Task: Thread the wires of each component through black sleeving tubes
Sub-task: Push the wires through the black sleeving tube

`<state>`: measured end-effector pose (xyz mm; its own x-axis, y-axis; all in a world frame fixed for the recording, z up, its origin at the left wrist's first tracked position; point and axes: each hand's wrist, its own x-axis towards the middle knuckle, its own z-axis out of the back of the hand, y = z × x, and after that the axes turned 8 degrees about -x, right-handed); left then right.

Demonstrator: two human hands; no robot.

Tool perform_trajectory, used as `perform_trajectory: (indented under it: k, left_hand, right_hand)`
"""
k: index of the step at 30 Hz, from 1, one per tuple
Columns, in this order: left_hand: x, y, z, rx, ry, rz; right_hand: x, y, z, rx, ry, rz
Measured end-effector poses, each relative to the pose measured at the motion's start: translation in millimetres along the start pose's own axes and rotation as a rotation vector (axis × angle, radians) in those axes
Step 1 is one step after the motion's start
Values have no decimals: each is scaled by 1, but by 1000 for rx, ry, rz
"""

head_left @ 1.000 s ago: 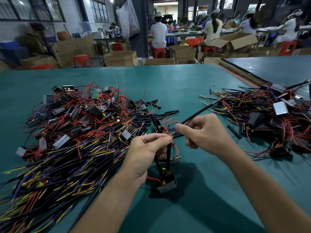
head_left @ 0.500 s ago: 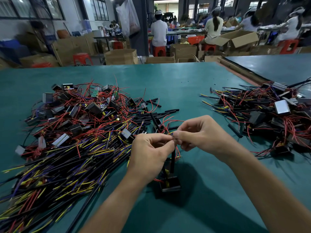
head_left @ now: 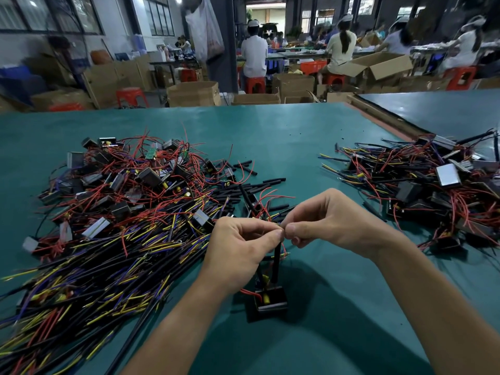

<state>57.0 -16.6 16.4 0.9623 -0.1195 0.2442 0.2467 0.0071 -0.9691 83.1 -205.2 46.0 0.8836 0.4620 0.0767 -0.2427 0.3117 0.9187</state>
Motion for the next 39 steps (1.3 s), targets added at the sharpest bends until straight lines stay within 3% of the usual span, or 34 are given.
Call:
perform_trajectory:
  k: [15, 28, 39]
  left_hand:
    - [-2, -3, 1, 8, 65, -11]
    - [1, -5, 2, -65, -29, 118]
    - [0, -9, 2, -56, -49, 124]
  right_hand:
    - [-5, 8, 1, -328, 86, 49]
    - [-6, 12, -10, -769, -200, 187]
    - [-4, 12, -18, -779, -199, 223]
